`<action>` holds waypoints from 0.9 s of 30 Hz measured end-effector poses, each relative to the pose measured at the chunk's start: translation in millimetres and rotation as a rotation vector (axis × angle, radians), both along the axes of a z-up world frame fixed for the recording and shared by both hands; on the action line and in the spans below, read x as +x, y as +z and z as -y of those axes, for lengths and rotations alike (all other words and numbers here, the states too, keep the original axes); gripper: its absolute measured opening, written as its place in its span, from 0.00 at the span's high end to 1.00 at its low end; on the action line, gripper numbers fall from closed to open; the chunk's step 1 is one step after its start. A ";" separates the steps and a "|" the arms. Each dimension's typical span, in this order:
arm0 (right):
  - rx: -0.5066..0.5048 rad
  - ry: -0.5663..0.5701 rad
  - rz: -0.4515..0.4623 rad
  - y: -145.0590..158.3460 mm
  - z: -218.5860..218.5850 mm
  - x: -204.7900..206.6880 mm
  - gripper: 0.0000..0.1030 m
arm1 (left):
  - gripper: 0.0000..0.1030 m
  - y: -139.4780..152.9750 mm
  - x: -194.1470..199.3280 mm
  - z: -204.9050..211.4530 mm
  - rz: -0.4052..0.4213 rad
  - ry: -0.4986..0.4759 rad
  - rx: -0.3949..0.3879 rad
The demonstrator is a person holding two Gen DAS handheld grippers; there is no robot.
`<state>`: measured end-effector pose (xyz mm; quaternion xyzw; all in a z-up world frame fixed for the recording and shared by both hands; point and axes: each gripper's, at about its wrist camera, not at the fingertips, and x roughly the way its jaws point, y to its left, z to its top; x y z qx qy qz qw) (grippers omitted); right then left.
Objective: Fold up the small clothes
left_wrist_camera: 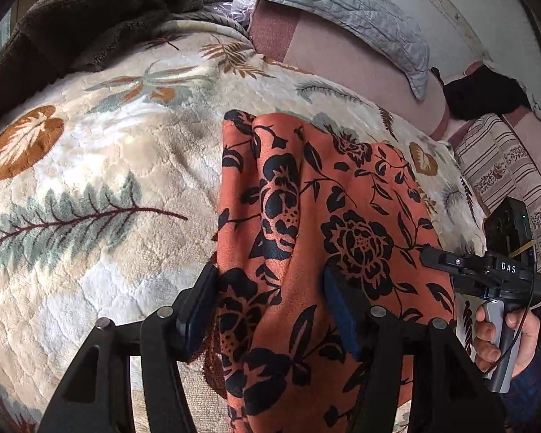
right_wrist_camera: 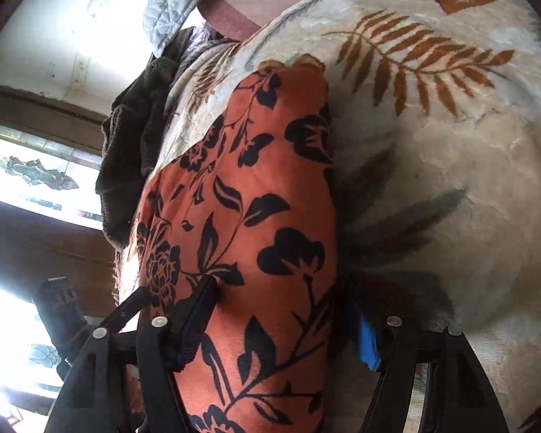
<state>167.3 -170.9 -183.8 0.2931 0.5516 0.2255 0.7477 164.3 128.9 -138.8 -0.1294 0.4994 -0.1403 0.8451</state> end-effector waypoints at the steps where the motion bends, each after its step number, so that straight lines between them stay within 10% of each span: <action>1: -0.014 0.019 -0.002 -0.2 -5.8 -0.1 0.32 | 0.41 -3.1 1.8 -0.2 -0.013 0.004 -0.019; 27: -0.025 0.088 -0.029 4.5 -7.8 -11.8 0.29 | 0.43 -9.1 2.8 0.6 -0.057 -0.019 -0.088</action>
